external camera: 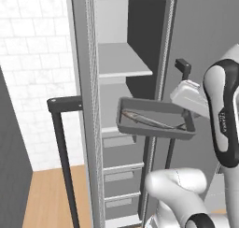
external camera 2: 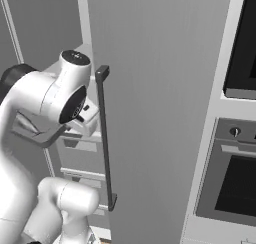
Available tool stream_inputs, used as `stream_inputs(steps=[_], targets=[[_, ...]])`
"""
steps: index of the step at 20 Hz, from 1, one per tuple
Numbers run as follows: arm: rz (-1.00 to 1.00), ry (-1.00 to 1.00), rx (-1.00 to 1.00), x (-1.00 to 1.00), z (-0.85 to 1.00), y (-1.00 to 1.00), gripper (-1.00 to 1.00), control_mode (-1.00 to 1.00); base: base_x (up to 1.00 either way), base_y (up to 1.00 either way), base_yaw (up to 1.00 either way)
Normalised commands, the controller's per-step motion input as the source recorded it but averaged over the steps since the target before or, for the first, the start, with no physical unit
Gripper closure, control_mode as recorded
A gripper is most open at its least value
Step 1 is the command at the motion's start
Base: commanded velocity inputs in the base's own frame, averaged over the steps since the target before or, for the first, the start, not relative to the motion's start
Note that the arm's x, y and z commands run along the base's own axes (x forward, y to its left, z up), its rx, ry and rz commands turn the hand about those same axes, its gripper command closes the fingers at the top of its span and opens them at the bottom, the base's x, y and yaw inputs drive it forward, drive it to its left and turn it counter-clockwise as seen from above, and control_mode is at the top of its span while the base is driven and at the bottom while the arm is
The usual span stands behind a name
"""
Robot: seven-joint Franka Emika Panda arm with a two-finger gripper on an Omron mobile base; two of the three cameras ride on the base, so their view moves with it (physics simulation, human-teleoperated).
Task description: Take the meat container that has the fish and place it on the second highest rack of the freezer. Then take the vegetable container that has the lemon and corn and place it on the highest rack of the freezer.
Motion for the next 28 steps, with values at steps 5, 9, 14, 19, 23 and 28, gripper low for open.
stream_inputs(steps=[5,9,14,19,23,28], targets=[[-0.65,0.00,0.00,0.32,-0.22,0.21,1.00,-1.00,0.00,0.00,0.00],[-0.54,0.02,0.00,0.43,-0.41,0.15,1.00,-1.00,0.00,0.00,0.00],[-0.39,0.00,0.00,0.31,-0.37,0.45,1.00,-1.00,0.00,0.00,0.00],[-0.33,-0.02,0.00,0.27,-0.25,0.67,1.00,-1.00,0.00,0.00,0.00],[-0.30,-0.01,0.00,0.36,-0.24,0.48,1.00,-1.00,0.00,0.00,0.00],[-0.16,0.00,0.02,0.52,-0.17,0.06,1.00,-1.00,0.00,0.00,0.00]])
